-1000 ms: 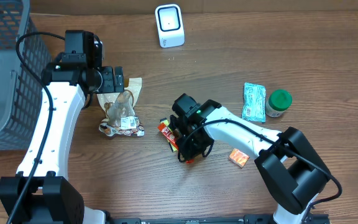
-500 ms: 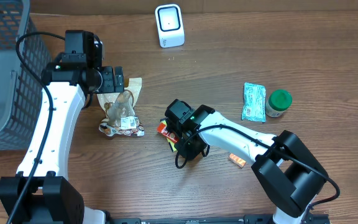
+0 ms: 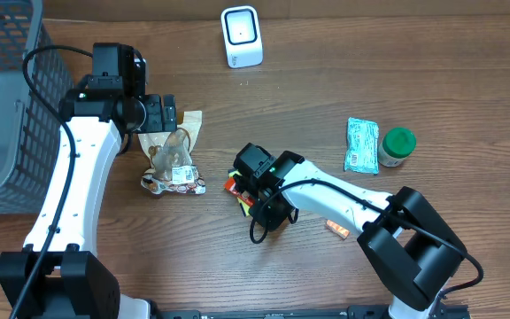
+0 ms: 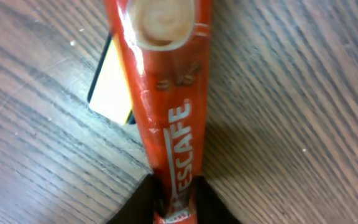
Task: Scan the item barcode
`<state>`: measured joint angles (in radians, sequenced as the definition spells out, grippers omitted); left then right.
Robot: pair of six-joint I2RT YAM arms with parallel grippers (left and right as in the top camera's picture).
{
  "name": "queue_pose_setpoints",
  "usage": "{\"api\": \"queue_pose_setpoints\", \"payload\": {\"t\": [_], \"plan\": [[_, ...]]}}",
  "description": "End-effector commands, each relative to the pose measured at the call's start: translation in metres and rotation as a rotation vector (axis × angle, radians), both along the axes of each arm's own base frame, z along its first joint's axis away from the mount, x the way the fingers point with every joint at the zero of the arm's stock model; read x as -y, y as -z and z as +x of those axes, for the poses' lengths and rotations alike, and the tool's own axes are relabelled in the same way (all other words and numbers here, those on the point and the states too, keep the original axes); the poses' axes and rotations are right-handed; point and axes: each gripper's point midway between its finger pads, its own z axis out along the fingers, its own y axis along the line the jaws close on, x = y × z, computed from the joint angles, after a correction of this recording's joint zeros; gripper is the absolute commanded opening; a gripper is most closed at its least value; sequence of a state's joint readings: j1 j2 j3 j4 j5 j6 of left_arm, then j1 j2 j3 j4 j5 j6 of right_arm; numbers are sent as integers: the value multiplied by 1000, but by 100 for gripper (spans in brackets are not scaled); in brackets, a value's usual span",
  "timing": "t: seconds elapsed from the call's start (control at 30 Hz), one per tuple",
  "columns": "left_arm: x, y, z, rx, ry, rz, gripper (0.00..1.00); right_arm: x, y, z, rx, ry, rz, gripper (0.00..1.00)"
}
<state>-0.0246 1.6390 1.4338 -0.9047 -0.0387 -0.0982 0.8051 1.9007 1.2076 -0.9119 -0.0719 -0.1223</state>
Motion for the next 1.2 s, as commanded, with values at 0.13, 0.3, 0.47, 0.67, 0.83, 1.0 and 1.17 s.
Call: {"api": "queue_pose_setpoints", "payload": {"t": [0.13, 0.3, 0.47, 0.67, 0.83, 1.0, 1.17], "plan": [[0, -5, 4, 15, 4, 7, 100, -9, -16, 5, 26, -44, 20, 37], [0, -5, 4, 15, 4, 7, 100, -17, -35, 13, 37, -21, 33, 39], [0, -5, 4, 15, 4, 7, 100, -18, -38, 14, 32, 32, 31, 40], [0, -5, 4, 15, 4, 7, 100, -17, -38, 12, 12, 199, 20, 33], [0, -5, 4, 14, 4, 7, 100, -19, -37, 9, 8, 212, 16, 27], [0, -5, 4, 15, 4, 7, 100, -23, -37, 4, 15, 215, 8, 24], [0, -5, 4, 15, 4, 7, 100, -19, -36, 7, 93, 217, -49, 24]]}}
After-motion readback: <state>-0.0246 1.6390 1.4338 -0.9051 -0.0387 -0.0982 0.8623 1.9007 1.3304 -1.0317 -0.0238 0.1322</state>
